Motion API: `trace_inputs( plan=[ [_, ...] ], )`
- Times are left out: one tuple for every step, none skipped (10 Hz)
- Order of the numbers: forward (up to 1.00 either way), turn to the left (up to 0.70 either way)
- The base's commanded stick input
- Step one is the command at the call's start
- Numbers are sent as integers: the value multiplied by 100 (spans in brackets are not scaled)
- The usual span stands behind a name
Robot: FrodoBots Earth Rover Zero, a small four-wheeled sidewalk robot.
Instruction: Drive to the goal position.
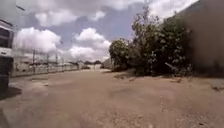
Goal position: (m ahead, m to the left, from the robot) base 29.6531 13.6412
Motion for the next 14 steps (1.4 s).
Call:
trace_inputs(
  plan=[
    [60, 0],
    [60, 0],
    [60, 0],
    [60, 0],
    [60, 0],
    [60, 0],
    [60, 0],
    [60, 0],
    [60, 0],
    [60, 0],
    [60, 0],
    [60, 0],
    [60, 0],
    [60, 0]
  ],
)
